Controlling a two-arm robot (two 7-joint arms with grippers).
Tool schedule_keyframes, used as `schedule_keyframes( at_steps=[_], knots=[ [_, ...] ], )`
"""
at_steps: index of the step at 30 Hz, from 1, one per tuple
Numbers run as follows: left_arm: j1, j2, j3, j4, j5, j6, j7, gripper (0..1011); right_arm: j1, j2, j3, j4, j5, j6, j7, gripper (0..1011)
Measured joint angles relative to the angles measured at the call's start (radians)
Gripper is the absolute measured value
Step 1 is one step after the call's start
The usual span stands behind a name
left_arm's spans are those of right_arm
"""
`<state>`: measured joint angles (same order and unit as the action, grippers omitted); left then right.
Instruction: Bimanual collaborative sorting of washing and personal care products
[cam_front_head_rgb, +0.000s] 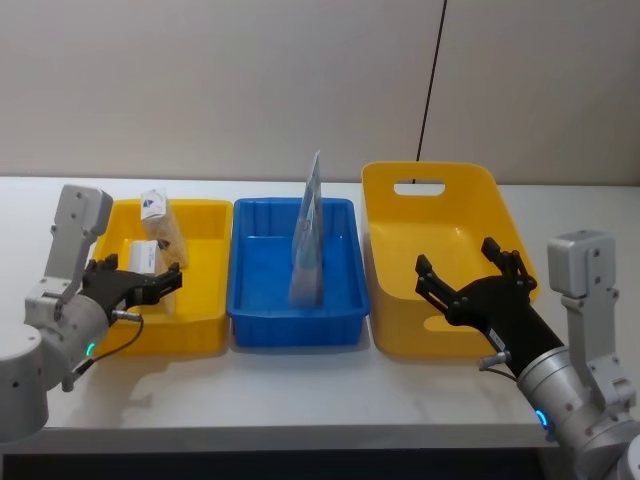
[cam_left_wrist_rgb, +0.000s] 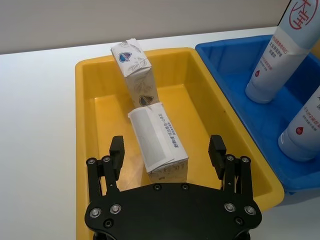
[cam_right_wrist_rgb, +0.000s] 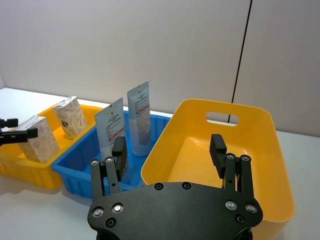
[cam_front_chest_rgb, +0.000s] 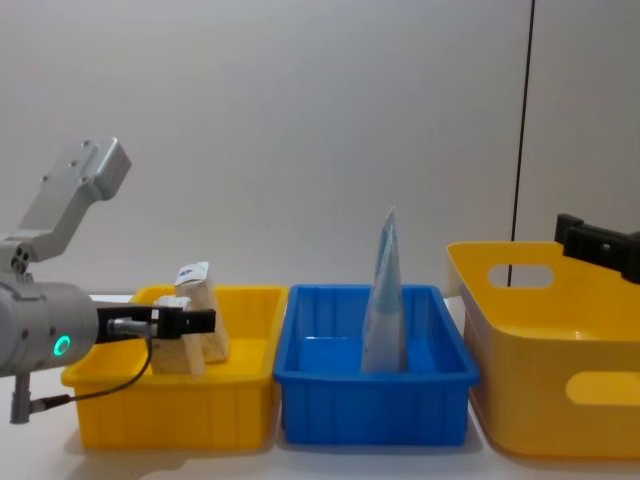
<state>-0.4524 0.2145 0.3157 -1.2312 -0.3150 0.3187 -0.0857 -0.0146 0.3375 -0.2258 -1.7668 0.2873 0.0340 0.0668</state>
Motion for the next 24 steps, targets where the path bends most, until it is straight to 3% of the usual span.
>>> schedule_keyframes(
  at_steps=[14,21,24],
  knots=[
    [-0.016,-0.017,-0.003,0.044,0.013,-0.002,-0.003,1002,0.000,0.000,0.000,0.000,0.000,0.000,0.000,1000],
    [-0.024,-0.030,-0.009,0.076,0.019,-0.033,-0.003,1000,0.000,0.000,0.000,0.000,0.000,0.000,0.000,1000],
    [-0.028,-0.036,-0.012,0.091,0.023,-0.052,-0.003,915,0.000,0.000,0.000,0.000,0.000,0.000,0.000,1000]
  ],
)
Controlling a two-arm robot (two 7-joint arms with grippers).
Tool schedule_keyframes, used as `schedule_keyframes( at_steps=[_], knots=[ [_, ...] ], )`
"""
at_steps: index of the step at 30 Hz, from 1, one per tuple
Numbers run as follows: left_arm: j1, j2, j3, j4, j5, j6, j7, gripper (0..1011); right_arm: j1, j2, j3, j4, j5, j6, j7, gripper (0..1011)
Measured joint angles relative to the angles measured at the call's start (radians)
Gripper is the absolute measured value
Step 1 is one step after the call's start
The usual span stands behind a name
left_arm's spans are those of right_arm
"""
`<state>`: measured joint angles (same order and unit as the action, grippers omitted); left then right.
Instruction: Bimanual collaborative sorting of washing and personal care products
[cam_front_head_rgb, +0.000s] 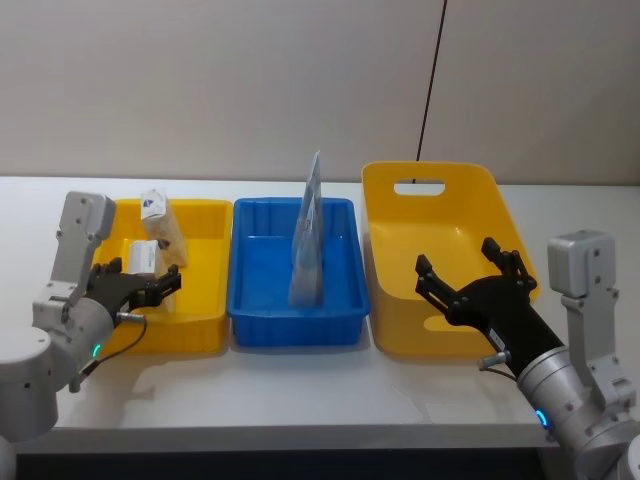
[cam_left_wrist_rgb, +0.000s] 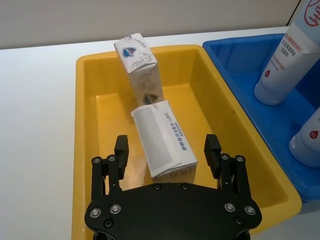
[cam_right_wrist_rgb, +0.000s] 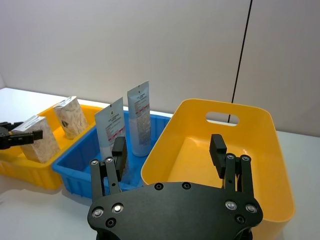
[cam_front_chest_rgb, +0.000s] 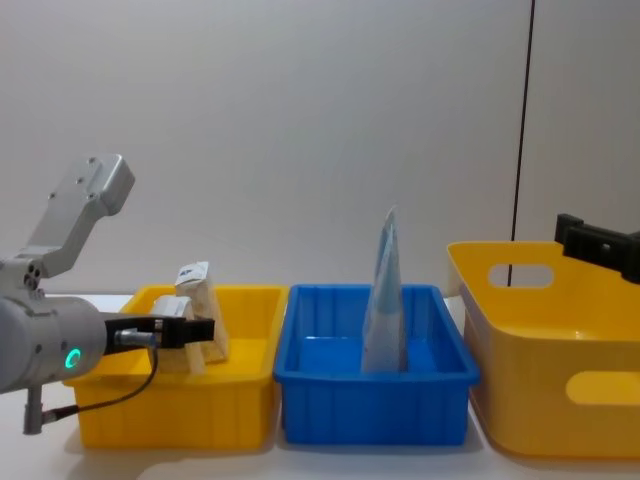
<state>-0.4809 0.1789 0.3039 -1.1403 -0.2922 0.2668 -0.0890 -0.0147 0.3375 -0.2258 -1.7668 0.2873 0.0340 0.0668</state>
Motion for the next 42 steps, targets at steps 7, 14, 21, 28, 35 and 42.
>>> schedule_keyframes(
  at_steps=[7,14,21,28,35,42],
  knots=[
    [-0.007,-0.012,-0.006,0.027,0.008,-0.037,0.000,743,0.000,0.000,0.000,0.000,0.000,0.000,0.000,1000],
    [-0.009,-0.021,-0.013,0.039,0.012,-0.059,0.002,531,0.000,0.000,0.000,0.000,0.000,0.000,0.000,1000],
    [-0.007,-0.025,-0.020,0.043,0.017,-0.070,0.003,386,0.000,0.000,0.000,0.000,0.000,0.000,0.000,1000],
    [-0.003,-0.022,-0.023,0.029,0.028,-0.073,0.002,367,0.000,0.000,0.000,0.000,0.000,0.000,0.000,1000],
    [0.004,0.004,-0.017,-0.015,0.049,-0.080,-0.016,367,0.000,0.000,0.000,0.000,0.000,0.000,0.000,1000],
    [0.010,0.045,-0.009,-0.077,0.066,-0.102,-0.069,367,0.000,0.000,0.000,0.000,0.000,0.000,0.000,1000]
  ],
)
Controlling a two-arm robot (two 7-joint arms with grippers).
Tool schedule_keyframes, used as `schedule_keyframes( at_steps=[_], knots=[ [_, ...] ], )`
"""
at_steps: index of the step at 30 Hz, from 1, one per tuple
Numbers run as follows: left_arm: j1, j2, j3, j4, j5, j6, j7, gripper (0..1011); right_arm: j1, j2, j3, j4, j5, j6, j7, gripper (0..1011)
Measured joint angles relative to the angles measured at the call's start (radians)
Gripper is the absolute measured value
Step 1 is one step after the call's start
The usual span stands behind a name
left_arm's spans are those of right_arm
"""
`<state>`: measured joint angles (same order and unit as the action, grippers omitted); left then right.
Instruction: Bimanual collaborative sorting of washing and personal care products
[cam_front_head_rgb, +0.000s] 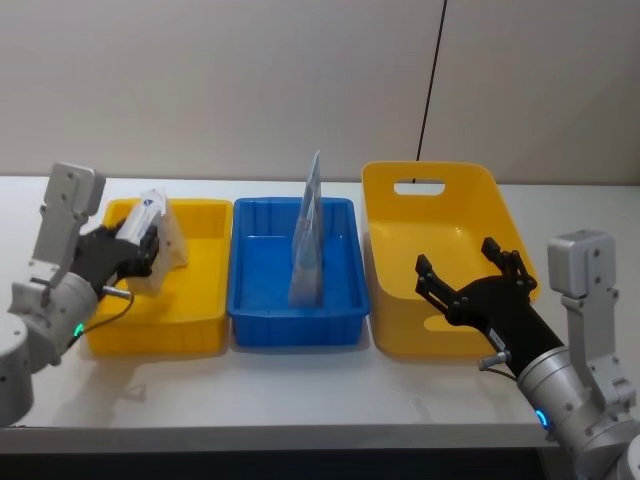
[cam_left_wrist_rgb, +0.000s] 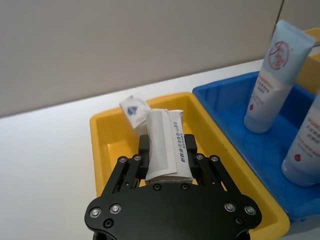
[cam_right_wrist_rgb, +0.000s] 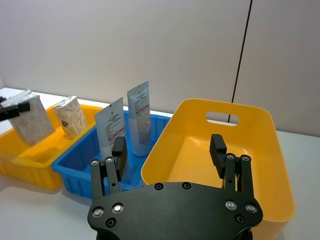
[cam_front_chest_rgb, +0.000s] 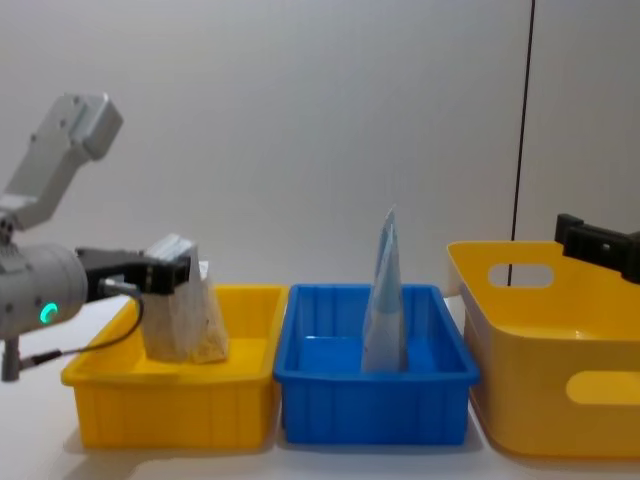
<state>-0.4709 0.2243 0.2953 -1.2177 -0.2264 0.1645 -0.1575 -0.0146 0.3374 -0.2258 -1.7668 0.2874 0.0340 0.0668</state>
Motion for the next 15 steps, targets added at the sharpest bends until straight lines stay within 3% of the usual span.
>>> schedule_keyframes(
  at_steps=[15],
  knots=[
    [0.001,0.099,0.013,-0.116,-0.004,-0.068,-0.175,367,0.000,0.000,0.000,0.000,0.000,0.000,0.000,1000]
  ],
)
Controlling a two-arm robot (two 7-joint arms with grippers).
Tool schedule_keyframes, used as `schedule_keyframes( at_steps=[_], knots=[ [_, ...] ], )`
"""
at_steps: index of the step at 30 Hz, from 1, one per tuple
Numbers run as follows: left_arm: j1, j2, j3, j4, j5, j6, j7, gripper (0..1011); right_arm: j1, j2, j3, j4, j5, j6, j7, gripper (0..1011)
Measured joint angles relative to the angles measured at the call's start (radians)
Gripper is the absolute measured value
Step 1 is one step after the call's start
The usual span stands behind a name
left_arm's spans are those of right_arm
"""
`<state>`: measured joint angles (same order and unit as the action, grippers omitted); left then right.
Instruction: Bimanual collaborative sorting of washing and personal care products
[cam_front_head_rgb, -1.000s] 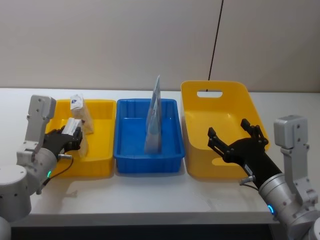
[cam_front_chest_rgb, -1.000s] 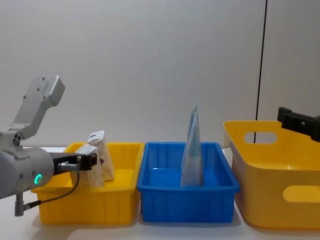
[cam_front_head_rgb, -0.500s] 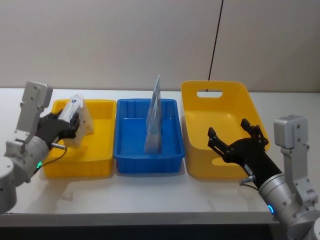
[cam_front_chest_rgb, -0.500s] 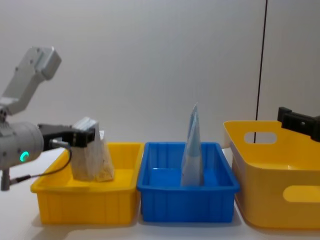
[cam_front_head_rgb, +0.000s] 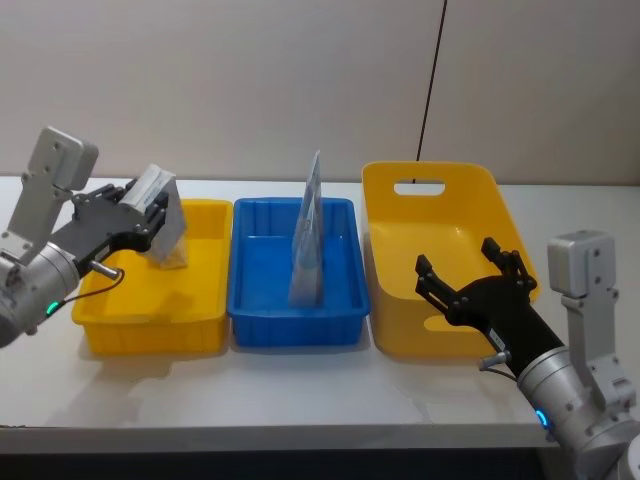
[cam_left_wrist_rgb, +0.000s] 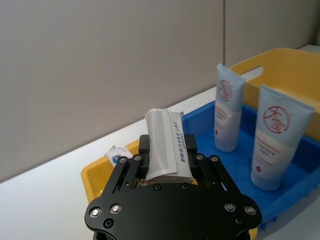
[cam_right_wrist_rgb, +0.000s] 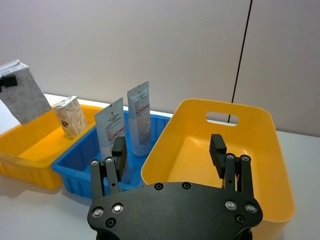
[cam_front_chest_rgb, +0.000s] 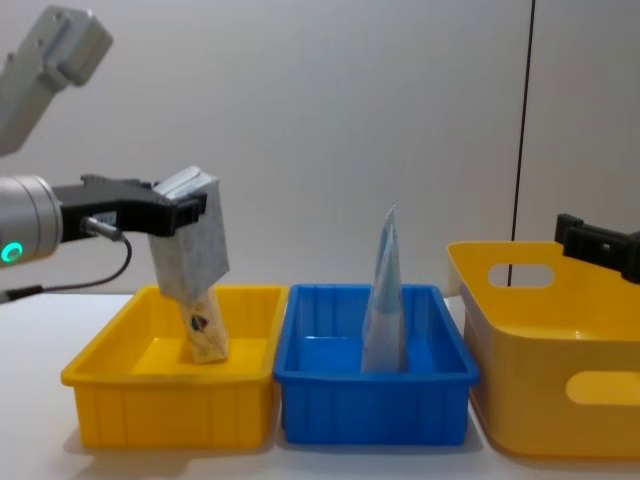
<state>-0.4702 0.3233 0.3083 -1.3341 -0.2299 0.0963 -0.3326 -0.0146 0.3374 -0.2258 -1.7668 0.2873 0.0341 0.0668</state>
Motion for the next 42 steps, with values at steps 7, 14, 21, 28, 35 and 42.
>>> schedule_keyframes(
  at_steps=[7,14,21,28,35,42],
  knots=[
    [-0.011,0.050,0.010,-0.040,-0.024,-0.035,-0.104,367,0.000,0.000,0.000,0.000,0.000,0.000,0.000,1000],
    [-0.023,0.085,0.022,-0.062,-0.047,-0.062,-0.190,367,0.000,0.000,0.000,0.000,0.000,0.000,0.000,1000],
    [-0.041,0.121,0.041,-0.078,-0.077,-0.098,-0.298,367,0.000,0.000,0.000,0.000,0.000,0.000,0.000,1000],
    [-0.061,0.144,0.064,-0.083,-0.105,-0.130,-0.391,367,0.000,0.000,0.000,0.000,0.000,0.000,0.000,1000],
    [-0.086,0.156,0.090,-0.083,-0.133,-0.162,-0.488,367,0.000,0.000,0.000,0.000,0.000,0.000,0.000,1000],
    [-0.111,0.159,0.119,-0.075,-0.160,-0.194,-0.576,367,0.000,0.000,0.000,0.000,0.000,0.000,0.000,1000]
  ],
)
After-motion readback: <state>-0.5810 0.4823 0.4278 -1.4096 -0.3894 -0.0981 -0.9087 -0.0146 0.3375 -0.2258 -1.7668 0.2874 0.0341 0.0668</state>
